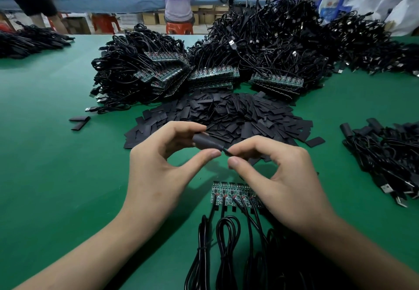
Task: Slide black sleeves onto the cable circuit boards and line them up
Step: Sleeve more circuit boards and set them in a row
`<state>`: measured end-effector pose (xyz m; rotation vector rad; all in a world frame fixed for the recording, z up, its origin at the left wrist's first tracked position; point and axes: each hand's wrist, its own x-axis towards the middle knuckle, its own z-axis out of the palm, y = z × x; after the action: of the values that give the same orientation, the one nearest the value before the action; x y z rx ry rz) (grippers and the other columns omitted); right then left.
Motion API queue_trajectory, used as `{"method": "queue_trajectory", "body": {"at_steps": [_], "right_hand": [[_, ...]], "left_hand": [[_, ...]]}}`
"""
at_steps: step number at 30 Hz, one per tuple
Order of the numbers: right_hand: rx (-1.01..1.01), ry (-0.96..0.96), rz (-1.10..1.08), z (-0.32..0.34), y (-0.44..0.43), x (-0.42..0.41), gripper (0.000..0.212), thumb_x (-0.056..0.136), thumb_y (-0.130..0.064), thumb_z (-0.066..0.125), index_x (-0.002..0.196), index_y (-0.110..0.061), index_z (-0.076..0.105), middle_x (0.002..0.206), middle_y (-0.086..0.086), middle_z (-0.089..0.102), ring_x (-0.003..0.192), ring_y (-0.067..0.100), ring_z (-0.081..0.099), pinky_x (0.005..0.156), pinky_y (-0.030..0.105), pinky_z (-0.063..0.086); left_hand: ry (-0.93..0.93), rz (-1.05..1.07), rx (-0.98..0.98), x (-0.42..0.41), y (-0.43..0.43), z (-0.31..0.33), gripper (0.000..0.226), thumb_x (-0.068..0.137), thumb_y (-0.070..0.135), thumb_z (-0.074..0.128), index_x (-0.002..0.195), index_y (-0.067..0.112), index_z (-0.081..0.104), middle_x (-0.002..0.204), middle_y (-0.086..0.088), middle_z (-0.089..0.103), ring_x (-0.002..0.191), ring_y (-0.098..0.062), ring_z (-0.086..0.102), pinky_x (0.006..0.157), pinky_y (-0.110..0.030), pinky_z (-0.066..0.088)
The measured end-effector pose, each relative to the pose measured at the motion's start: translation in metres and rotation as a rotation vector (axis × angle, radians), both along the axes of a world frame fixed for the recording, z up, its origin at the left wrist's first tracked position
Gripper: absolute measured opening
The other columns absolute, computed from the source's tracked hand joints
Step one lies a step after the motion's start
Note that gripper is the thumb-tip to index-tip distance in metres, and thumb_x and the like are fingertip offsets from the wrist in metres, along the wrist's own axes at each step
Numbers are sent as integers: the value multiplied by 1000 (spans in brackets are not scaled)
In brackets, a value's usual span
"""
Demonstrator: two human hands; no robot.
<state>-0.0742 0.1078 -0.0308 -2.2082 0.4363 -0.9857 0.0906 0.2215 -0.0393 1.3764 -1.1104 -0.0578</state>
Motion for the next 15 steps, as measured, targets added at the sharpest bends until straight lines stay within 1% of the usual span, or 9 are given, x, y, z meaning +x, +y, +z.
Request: {"method": "queue_trajectory", "body": {"at_steps": [2, 3, 6, 8, 11, 13, 15], "right_hand": [[47, -11, -16, 0, -2, 0, 9, 90, -26, 73, 93, -34, 74, 86, -21, 73, 88, 3, 69, 80, 14, 46], [32, -17, -32, -1, -2, 0, 8, 89, -27, 73, 92, -34, 73, 87, -21, 73, 89, 3, 69, 80, 14, 45], [-138, -17, -110, -2, -2, 1, 8, 88, -29, 73, 93, -35, 73, 86, -22, 71, 89, 2, 65, 81, 16, 45], [-292, -3, -135, -3, -3, 1, 8, 89, -27, 74, 96, -30, 74, 88, -21, 70, 89, 1, 62, 86, 23, 45], [-462, 26, -106, -4, -6, 0, 6, 92, -24, 73, 98, -24, 74, 92, -15, 70, 89, 9, 63, 88, 35, 45], [-505, 35, -91, -5, -6, 0, 6, 92, -23, 72, 98, -24, 74, 92, -14, 70, 89, 11, 63, 88, 37, 45], [-474, 31, -82, -5, -7, 0, 7, 91, -24, 73, 98, -26, 75, 92, -16, 70, 89, 8, 63, 90, 37, 45]], "left_hand": [[-71, 45, 14, 1, 0, 1, 37, 81, 34, 83, 115, 27, 71, 103, 10, 75, 98, -15, 73, 89, -22, 54], [-109, 62, 28, 1, 0, 2, 38, 83, 35, 81, 119, 28, 71, 106, 11, 73, 102, -16, 71, 90, -23, 54], [-155, 86, 78, 1, -2, 1, 43, 85, 45, 76, 125, 32, 70, 111, 14, 66, 108, -18, 66, 93, -27, 52], [-140, 86, 88, 0, -2, 1, 46, 82, 49, 76, 124, 32, 71, 109, 15, 67, 107, -17, 66, 94, -29, 53], [-114, 54, 96, -3, -2, 1, 48, 80, 47, 80, 123, 28, 72, 107, 11, 70, 106, -19, 69, 95, -34, 55], [-121, 47, 104, -4, -2, 2, 47, 79, 44, 83, 121, 26, 72, 105, 10, 71, 105, -18, 70, 96, -32, 55], [-163, 58, 113, -4, -1, 4, 47, 77, 41, 82, 120, 23, 73, 105, 12, 72, 104, -14, 70, 95, -27, 55]]}}
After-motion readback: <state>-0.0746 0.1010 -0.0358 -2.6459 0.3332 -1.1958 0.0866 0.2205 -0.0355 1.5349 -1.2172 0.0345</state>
